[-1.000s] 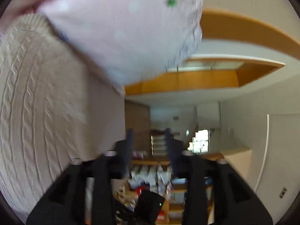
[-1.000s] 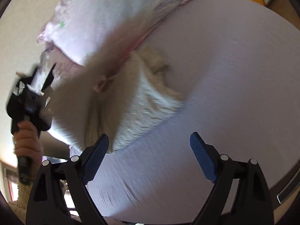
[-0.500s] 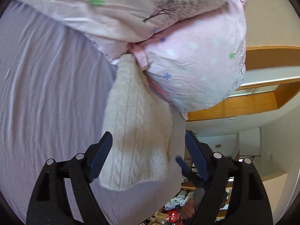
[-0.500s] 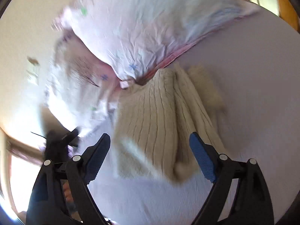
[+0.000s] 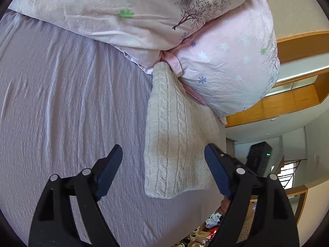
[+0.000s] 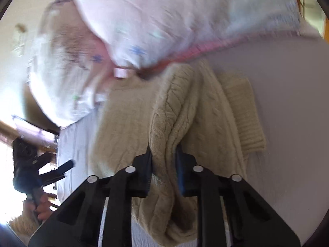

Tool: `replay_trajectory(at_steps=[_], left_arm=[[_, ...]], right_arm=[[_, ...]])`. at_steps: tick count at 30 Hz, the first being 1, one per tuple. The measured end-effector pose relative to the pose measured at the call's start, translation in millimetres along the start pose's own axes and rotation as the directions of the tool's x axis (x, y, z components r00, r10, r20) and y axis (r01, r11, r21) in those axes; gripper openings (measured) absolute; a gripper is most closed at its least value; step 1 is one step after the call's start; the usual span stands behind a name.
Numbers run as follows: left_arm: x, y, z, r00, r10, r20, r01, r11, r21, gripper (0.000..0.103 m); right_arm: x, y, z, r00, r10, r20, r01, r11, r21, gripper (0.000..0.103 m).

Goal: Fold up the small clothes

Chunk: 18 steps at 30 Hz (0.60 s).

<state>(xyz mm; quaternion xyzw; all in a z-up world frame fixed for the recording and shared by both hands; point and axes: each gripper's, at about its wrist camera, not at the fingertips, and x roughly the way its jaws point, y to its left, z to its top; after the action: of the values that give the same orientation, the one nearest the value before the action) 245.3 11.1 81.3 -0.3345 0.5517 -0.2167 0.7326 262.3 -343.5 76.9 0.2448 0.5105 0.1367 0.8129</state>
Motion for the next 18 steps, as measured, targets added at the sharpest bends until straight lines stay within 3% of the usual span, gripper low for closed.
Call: replay_trajectory(at_steps=[3,5,6,7,9,10,12,14,18], left_arm=[[11,-7,2,1.0,0.014,-0.022,-0.013,0.999,0.029,0.082],[18,-11,4,0.999,0.022,-0.028,-0.021,0.999,0.05,0.084],[22,-13,4,0.999,0.026,-0.031,-0.024,0.998,0.056,0.086],[28,-15,5,0.999,0.029,-0.037,-0.026,0.998,0.062,0.087],[49,-21,7,0.996,0.049,-0.081,-0.043,0.996,0.077,0.088],[57,-23,8,0.993,0.055,-0.101,-0.047,0.996,0.078,0.088],[79,-27,10,0.988,0.052,-0.146,-0.042,0.996,0.073,0.088],[95,-30,12,0.984,0.062,-0.165,-0.051,0.996,0.073,0.089],[121,-31,13,0.975,0.103,-0.197,-0.088,0.993,0.082,0.089]], right_arm=[[-34,-2,10,0.991,-0.03,0.131,0.027,0.999,0.029,0.017],[-46,-17,15,0.982,-0.081,0.173,0.067,0.994,0.09,0.017],[-45,-27,15,0.978,-0.126,0.166,0.109,0.988,0.111,0.018],[-36,-38,15,0.978,-0.183,0.103,0.171,0.978,0.118,0.019],[-23,-55,10,0.977,-0.212,0.007,0.208,0.964,0.165,0.032],[-26,-63,4,0.985,-0.174,0.016,0.165,0.96,0.225,0.04],[-35,-71,-3,0.986,-0.147,0.076,0.119,0.949,0.292,0.098],[-39,-81,-9,0.989,-0.107,0.103,0.068,0.941,0.33,0.102],[-18,-104,-13,0.995,-0.1,-0.019,0.1,0.916,0.389,0.101]])
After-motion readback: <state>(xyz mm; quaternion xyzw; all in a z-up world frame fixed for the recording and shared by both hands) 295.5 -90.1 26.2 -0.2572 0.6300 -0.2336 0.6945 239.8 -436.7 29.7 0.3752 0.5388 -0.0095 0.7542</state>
